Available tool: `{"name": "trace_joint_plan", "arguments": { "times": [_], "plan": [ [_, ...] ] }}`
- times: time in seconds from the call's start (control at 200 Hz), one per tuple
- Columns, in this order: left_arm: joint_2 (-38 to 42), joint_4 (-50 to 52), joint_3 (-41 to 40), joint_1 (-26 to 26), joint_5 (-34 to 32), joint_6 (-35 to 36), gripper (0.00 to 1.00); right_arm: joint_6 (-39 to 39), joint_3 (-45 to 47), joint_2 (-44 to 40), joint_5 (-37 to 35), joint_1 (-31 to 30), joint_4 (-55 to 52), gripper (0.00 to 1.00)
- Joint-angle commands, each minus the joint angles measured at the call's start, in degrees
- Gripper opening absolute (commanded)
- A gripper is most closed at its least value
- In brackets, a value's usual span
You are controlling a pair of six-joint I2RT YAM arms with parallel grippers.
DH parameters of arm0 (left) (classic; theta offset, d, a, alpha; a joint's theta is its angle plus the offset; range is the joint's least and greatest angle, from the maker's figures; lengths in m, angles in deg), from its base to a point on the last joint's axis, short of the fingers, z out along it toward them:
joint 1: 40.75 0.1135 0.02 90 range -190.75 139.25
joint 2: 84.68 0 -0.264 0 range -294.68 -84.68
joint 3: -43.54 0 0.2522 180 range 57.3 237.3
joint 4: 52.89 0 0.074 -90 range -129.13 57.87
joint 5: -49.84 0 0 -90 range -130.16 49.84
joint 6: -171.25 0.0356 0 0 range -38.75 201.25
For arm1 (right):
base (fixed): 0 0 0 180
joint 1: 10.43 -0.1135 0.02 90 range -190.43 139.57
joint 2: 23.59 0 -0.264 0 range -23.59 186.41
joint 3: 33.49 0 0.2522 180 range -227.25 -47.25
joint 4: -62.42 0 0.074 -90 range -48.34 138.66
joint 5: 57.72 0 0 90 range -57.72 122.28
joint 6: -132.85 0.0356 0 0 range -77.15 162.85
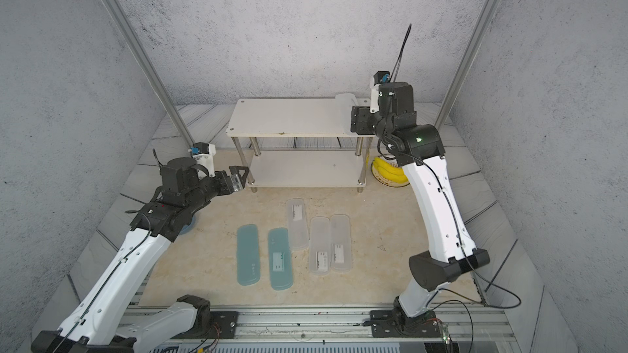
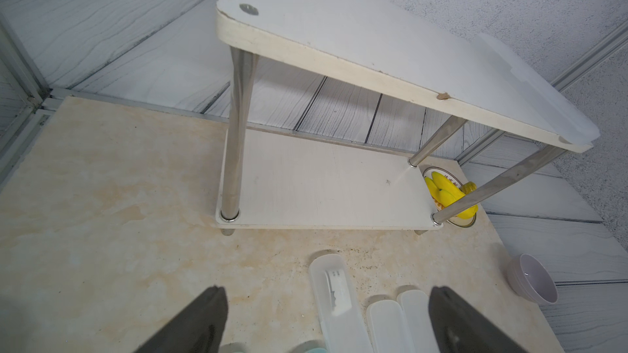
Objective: Place the pencil cases on the shelf according to color
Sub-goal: Place the pencil case on the shelf, then pick up the pencil case from the center of the board.
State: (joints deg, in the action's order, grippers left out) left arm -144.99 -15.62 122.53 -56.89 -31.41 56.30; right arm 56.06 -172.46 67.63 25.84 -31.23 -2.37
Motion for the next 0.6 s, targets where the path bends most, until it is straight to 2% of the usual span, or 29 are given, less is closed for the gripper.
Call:
{"name": "trace_joint_plan", "arguments": {
  "times": [0.0, 0.06, 0.15, 0.285, 0.375, 0.49, 0.595],
  "plan": [
    [1.4, 0.0, -2.1, 0.4, 1.7, -2.0, 0.99, 3.1, 10.5, -7.4, 3.3, 0.1, 1.1, 0.72],
    [1.9, 0.5, -3.3, 0.4, 2.5, -3.3, 0.99, 5.3, 18.2, -13.0, 4.7, 0.2, 3.7, 0.67],
    [3.0, 1.4, -5.7, 0.3, 3.0, -5.1, 0.99, 7.6, 27.9, -19.5, 7.3, 0.1, 6.5, 0.66],
    [5.9, 3.3, -9.5, 0.3, 1.7, -5.7, 0.99, 8.6, 36.1, -24.1, 8.9, -0.1, 1.2, 0.66],
    [8.3, 3.9, -12.4, 0.3, 0.3, -6.2, 0.99, 9.7, 42.2, -27.2, 8.7, -0.3, -1.9, 0.73],
    [10.7, 3.9, -15.5, 0.3, -0.5, -8.5, 0.99, 12.5, 53.7, -32.5, 11.4, -1.2, 0.4, 0.78],
    [11.8, 1.5, -19.1, 0.3, 0.0, -9.7, 0.99, 14.6, 65.0, -34.1, 18.0, -2.1, 6.1, 0.81]
  ]
}}
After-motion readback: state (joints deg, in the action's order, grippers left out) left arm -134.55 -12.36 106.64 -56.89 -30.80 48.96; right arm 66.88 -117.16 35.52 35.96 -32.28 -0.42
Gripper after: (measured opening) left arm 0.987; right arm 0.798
